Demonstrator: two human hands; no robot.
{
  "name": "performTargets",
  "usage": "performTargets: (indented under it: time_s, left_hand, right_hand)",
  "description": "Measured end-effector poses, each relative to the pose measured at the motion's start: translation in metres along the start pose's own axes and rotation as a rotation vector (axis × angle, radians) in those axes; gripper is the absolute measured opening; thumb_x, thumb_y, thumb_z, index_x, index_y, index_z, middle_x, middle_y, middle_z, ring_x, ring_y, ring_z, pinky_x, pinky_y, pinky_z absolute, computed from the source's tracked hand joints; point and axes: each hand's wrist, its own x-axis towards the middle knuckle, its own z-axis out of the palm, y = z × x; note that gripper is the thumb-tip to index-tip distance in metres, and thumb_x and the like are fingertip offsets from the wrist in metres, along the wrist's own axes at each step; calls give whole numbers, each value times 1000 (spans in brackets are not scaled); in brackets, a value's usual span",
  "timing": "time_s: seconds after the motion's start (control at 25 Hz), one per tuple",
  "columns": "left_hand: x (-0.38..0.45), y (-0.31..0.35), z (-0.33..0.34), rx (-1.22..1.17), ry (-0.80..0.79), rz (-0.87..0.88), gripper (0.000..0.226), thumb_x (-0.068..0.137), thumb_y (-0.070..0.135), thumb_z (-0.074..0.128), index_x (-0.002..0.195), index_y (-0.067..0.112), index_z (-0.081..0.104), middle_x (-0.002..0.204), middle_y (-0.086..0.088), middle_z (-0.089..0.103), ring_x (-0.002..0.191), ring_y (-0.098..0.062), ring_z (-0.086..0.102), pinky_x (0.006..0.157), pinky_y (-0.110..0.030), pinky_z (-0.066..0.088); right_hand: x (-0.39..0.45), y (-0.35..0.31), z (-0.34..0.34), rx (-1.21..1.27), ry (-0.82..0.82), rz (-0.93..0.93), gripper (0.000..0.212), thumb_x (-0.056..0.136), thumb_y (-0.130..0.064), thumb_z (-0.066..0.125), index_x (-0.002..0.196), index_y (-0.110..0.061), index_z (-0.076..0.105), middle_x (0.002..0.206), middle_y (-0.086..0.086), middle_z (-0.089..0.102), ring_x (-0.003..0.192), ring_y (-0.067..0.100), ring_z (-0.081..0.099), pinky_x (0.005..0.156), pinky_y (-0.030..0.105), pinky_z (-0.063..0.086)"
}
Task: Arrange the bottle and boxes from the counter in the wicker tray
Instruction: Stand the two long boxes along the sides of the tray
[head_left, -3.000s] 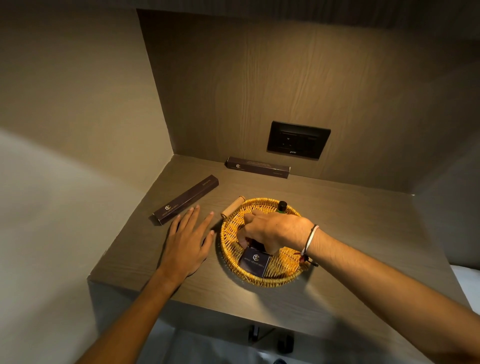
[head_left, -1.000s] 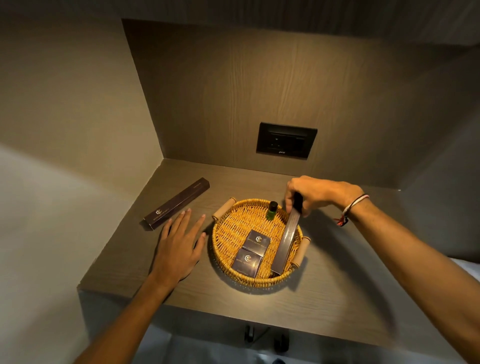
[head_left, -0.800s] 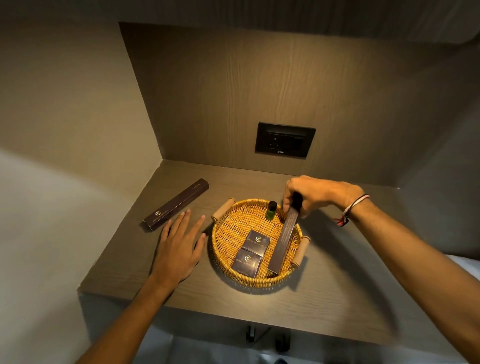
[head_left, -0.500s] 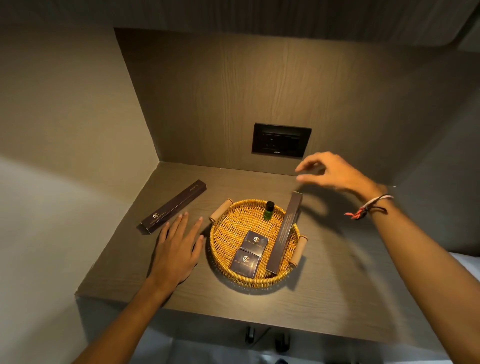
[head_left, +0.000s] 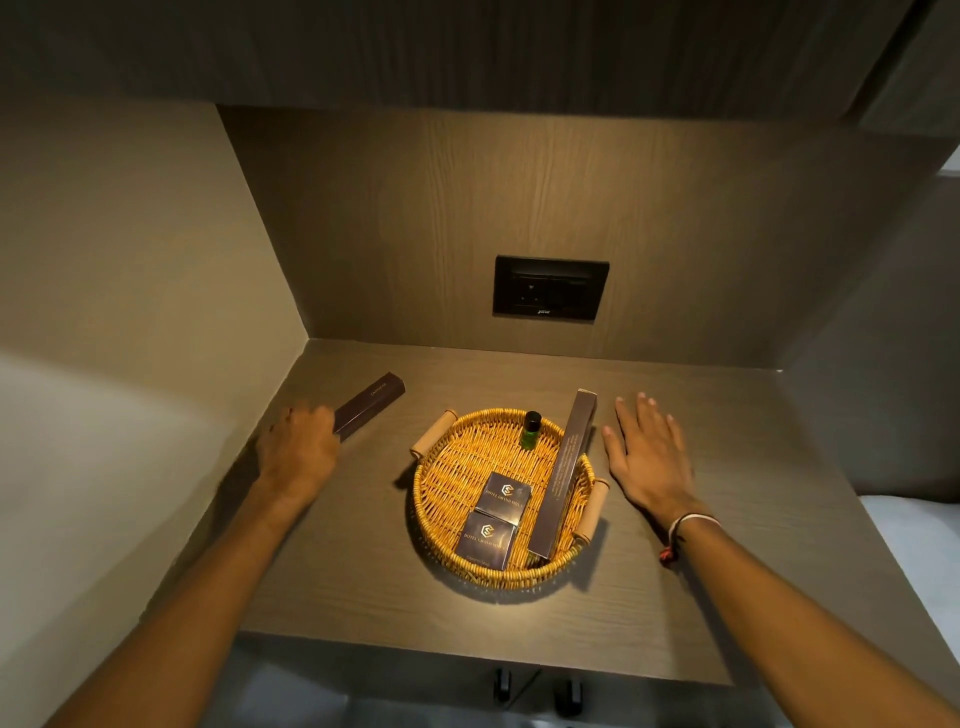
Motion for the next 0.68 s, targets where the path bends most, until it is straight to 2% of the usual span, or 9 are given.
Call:
performTargets:
  time_s: [0.08,0.2,0.28,0.32,0.4,0.48,0.56,0.6,0.68]
  left_hand:
    - [1,-1,-1,-6,-76,-5,29,94,28,60,112,6,59,116,-20,66,104,-36,63,79,-44,51]
    - [-2,1,-10,-58,-27,13,30,89,29,66,107,6,60,109,-20,67,96,-35,63,70,-41,47]
    - [-4,12,-25,-222,18,63,31,83,28,74,104,7,65,98,-13,68,76,-21,62,56,-28,42]
    - [-7,20,-34,-341,35,88,30,78,27,79,100,10,68,87,-5,69,65,-11,60,49,-20,40]
    - [-16,45,-52,-534,41,121,27,66,28,86,87,22,70,66,13,63,50,-1,59,40,-11,37]
    - [-26,73,-61,-612,-30,180,33,59,33,89,86,24,71,62,13,64,56,0,62,48,-15,47]
    - [-35,98,-60,-575,-93,215,38,62,36,88,91,20,69,73,7,67,68,-9,66,60,-30,58]
    - [-39,107,-57,-517,-102,222,40,64,36,87,94,19,67,79,4,67,73,-14,66,63,-34,58]
    - [-44,119,-47,-373,-95,246,40,72,34,83,101,16,62,90,0,64,82,-20,64,64,-32,51]
  right_hand:
    - [-1,0,-1,-3,12,-4,66,102,-52,21,160,-21,20,169,11,13,157,25,11,127,46,9]
    - [1,0,-3,-2,11,-10,66,101,-53,22,160,-22,20,169,10,12,157,24,9,127,47,10]
    - [2,0,-4,7,8,-10,66,101,-54,23,160,-22,20,169,10,12,157,24,9,127,47,11]
    - [2,0,-4,11,8,-9,66,101,-54,23,160,-22,20,169,10,12,157,24,9,127,47,11]
    - [1,0,-4,16,15,-9,66,101,-54,23,159,-23,21,169,10,13,157,24,10,127,47,11]
    - [1,0,-4,18,22,-5,66,101,-55,23,159,-23,22,169,10,14,157,24,10,127,47,12]
    - [1,0,-4,22,26,-3,66,101,-55,23,159,-23,22,169,9,14,157,24,11,127,47,12]
    - [1,0,-3,25,25,-4,66,101,-55,23,159,-23,22,169,9,15,157,24,11,127,47,12]
    - [1,1,-2,26,30,-6,66,101,-55,23,159,-23,22,169,9,15,157,24,11,127,47,12]
